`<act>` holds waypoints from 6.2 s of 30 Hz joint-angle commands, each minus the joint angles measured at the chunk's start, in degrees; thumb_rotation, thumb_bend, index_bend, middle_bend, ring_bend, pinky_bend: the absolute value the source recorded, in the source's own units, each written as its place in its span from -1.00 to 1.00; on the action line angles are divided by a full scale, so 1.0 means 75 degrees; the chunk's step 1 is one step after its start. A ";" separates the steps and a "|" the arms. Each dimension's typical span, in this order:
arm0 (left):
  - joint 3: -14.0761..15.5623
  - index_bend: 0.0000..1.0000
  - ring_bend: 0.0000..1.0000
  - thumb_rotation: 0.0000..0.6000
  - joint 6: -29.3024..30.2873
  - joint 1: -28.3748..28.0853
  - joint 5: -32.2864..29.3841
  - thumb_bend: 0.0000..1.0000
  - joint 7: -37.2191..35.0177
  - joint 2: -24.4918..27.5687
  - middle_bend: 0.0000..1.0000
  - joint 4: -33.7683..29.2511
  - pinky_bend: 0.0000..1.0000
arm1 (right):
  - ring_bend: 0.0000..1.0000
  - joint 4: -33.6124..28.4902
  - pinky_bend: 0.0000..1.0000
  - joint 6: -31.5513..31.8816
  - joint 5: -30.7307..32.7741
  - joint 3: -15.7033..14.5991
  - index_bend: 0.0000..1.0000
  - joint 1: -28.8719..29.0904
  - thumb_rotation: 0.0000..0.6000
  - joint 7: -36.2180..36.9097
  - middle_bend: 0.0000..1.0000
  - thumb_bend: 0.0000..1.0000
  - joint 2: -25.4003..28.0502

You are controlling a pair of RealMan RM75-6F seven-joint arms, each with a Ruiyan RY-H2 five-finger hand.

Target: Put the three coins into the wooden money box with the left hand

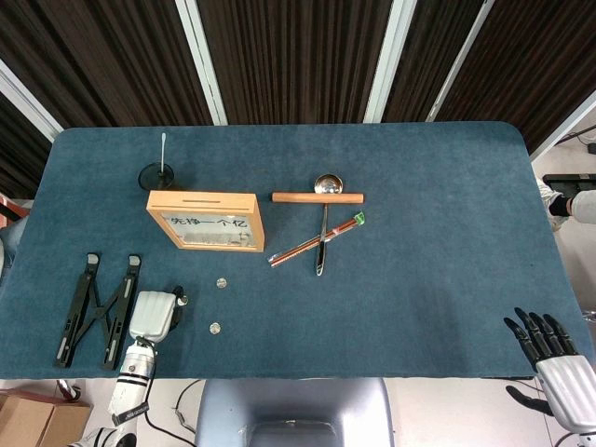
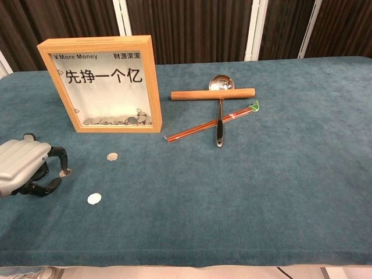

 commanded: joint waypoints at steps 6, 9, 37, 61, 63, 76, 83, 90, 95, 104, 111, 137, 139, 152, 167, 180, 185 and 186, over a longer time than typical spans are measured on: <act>0.0009 -0.07 1.00 1.00 -0.0007 -0.0053 -0.0030 -0.26 0.0044 -0.0006 1.00 0.0010 1.00 | -1.00 -0.0001 -1.00 -0.0003 0.0005 0.0003 -1.00 0.0001 1.00 -0.0001 -1.00 -0.70 0.0002; 0.0002 -0.07 1.00 1.00 -0.0012 -0.0074 -0.0054 -0.26 0.0065 0.0003 1.00 -0.0015 1.00 | -1.00 0.0002 -1.00 0.0003 0.0002 0.0004 -1.00 0.0001 1.00 0.0006 -1.00 -0.70 0.0004; 0.0055 -0.10 1.00 1.00 -0.0195 -0.0232 -0.0343 -0.27 0.0568 0.0239 1.00 -0.0531 1.00 | -1.00 0.0008 -1.00 0.0034 -0.0010 0.0005 -1.00 -0.0008 1.00 0.0041 -1.00 -0.70 0.0016; -0.0010 -0.10 1.00 1.00 -0.0437 -0.0412 -0.0807 -0.27 0.1034 0.0499 1.00 -0.1023 1.00 | -1.00 -0.0033 -1.00 -0.0004 -0.0017 0.0007 -1.00 0.0017 1.00 0.0005 -1.00 -0.70 0.0021; -0.0005 -0.10 1.00 1.00 -0.0461 -0.0424 -0.0849 -0.27 0.1060 0.0502 1.00 -0.1024 1.00 | -1.00 -0.0035 -1.00 0.0003 -0.0022 0.0008 -1.00 0.0017 1.00 0.0009 -1.00 -0.70 0.0024; 0.0051 -0.05 1.00 1.00 -0.0530 -0.0472 -0.0997 -0.28 0.1103 0.0555 1.00 -0.1093 1.00 | -1.00 -0.0016 -1.00 0.0018 -0.0024 0.0009 -1.00 0.0011 1.00 0.0018 -1.00 -0.70 0.0016; 0.0035 0.07 1.00 1.00 -0.0522 -0.0488 -0.1060 -0.23 0.1013 0.0480 1.00 -0.0974 1.00 | -1.00 -0.0017 -1.00 0.0022 -0.0030 0.0006 -1.00 0.0011 1.00 0.0024 -1.00 -0.70 0.0018; 0.0042 0.10 1.00 1.00 -0.0429 -0.0488 -0.0978 -0.19 0.0880 0.0437 1.00 -0.0900 1.00 | -1.00 -0.0016 -1.00 0.0021 -0.0028 0.0006 -1.00 0.0011 1.00 0.0028 -1.00 -0.70 0.0019; 0.0037 0.10 1.00 1.00 -0.0299 -0.0481 -0.0875 -0.19 0.0765 0.0466 1.00 -0.0899 1.00 | -1.00 -0.0025 -1.00 0.0000 -0.0035 -0.0001 -1.00 0.0016 1.00 -0.0006 -1.00 -0.70 0.0012; 0.0015 0.09 1.00 1.00 -0.0188 -0.0486 -0.0789 -0.18 0.0614 0.0434 1.00 -0.0838 1.00 | -1.00 -0.0026 -1.00 0.0008 -0.0033 -0.0003 -1.00 0.0010 1.00 -0.0005 -1.00 -0.70 0.0012; 0.0023 0.09 1.00 1.00 -0.0170 -0.0484 -0.0799 -0.19 0.0668 0.0469 1.00 -0.0915 1.00 | -1.00 -0.0035 -1.00 -0.0004 -0.0032 -0.0002 -1.00 0.0017 1.00 -0.0005 -1.00 -0.70 0.0015; -0.2732 0.38 1.00 1.00 0.0638 -0.1311 -0.1711 0.03 0.1241 0.3337 1.00 -0.5448 1.00 | -1.00 -0.0126 -1.00 -0.0278 0.0196 0.0082 -1.00 0.0166 1.00 0.0148 -1.00 -0.70 0.0098; -0.3119 0.37 1.00 1.00 0.0501 -0.1606 -0.2345 0.03 0.1558 0.3459 1.00 -0.5741 1.00 | -1.00 -0.0155 -1.00 -0.0342 0.0252 0.0101 -1.00 0.0198 1.00 0.0165 -1.00 -0.70 0.0117; -0.3362 0.39 1.00 1.00 0.0482 -0.3564 -0.4256 0.05 0.2947 0.2545 1.00 -0.4824 1.00 | -1.00 -0.0183 -1.00 -0.0465 0.0409 0.0115 -1.00 0.0253 1.00 0.0440 -1.00 -0.70 0.0242; -0.2785 0.39 1.00 1.00 0.0355 -0.4151 -0.4726 0.06 0.2827 0.2110 1.00 -0.3645 1.00 | -1.00 -0.0082 -1.00 -0.0318 0.0406 0.0115 -1.00 0.0199 1.00 0.0703 -1.00 -0.70 0.0302; -0.2505 0.25 1.00 1.00 0.0273 -0.4287 -0.4892 0.05 0.2695 0.2179 1.00 -0.3427 1.00 | -1.00 -0.0105 -1.00 -0.0324 0.0444 0.0134 -1.00 0.0194 1.00 0.0662 -1.00 -0.70 0.0293; -0.2431 -0.22 1.00 1.00 0.0326 -0.4318 -0.4802 -0.04 0.2599 0.2204 1.00 -0.3457 1.00 | -1.00 -0.0106 -1.00 -0.0316 0.0460 0.0143 -1.00 0.0189 1.00 0.0676 -1.00 -0.70 0.0296; -0.2417 -0.30 1.00 1.00 0.0358 -0.4318 -0.4761 -0.07 0.2575 0.2223 1.00 -0.3492 1.00 | -1.00 -0.0104 -1.00 -0.0314 0.0464 0.0144 -1.00 0.0188 1.00 0.0685 -1.00 -0.70 0.0297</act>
